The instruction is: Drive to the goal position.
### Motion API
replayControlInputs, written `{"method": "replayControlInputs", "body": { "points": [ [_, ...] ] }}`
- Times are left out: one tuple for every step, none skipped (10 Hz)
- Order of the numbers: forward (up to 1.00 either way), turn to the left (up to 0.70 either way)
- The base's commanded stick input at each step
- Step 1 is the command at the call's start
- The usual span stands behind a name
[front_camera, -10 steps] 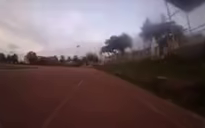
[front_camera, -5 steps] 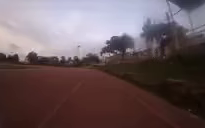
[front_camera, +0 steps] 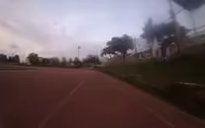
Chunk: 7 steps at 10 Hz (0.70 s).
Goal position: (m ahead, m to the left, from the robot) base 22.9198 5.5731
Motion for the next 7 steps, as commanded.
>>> {"method": "replayControlInputs", "body": {
  "points": [
    [0.7,0.0],
    [0.7,0.0],
    [0.7,0.0],
    [0.7,0.0],
    [0.7,0.0],
    [0.7,0.0],
    [0.7,0.0]
  ]
}}
